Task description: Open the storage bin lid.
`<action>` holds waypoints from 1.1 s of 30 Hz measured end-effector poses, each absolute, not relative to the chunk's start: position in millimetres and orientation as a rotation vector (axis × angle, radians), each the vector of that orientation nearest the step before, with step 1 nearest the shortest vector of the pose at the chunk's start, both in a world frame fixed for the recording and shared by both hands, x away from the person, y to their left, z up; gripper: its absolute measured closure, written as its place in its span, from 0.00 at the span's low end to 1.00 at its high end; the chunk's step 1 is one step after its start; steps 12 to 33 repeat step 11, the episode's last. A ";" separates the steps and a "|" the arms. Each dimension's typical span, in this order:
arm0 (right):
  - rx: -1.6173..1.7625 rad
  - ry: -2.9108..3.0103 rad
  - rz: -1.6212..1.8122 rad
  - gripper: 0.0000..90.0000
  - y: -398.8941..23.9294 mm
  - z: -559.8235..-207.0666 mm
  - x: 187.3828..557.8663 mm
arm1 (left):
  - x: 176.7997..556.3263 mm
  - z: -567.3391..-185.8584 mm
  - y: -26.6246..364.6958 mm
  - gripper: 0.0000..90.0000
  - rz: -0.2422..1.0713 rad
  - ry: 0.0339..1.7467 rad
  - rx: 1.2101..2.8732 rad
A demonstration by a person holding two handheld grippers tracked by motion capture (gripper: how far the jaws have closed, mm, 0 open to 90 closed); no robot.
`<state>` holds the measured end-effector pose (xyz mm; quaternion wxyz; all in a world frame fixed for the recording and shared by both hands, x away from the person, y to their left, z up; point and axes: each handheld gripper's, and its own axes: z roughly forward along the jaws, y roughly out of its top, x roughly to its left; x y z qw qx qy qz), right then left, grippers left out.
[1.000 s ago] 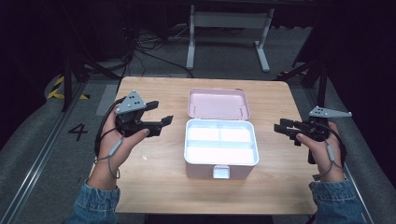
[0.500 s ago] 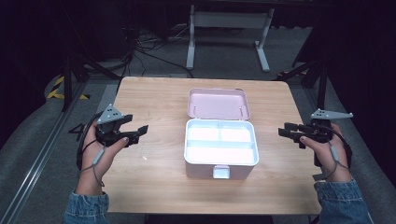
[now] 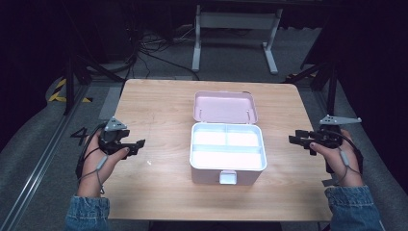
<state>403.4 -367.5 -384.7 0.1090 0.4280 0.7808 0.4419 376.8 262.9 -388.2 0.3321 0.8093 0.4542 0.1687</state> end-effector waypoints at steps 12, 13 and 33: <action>1.285 2.337 1.256 0.55 -367.9 -392.0 406.4 | 378.8 -399.0 262.1 0.32 0.373 1.214 2.171; 1.285 2.337 1.256 0.55 -367.9 -392.0 406.4 | 378.8 -399.0 262.1 0.32 0.373 1.214 2.171; 1.285 2.337 1.256 0.55 -367.9 -392.0 406.4 | 378.8 -399.0 262.1 0.32 0.373 1.214 2.171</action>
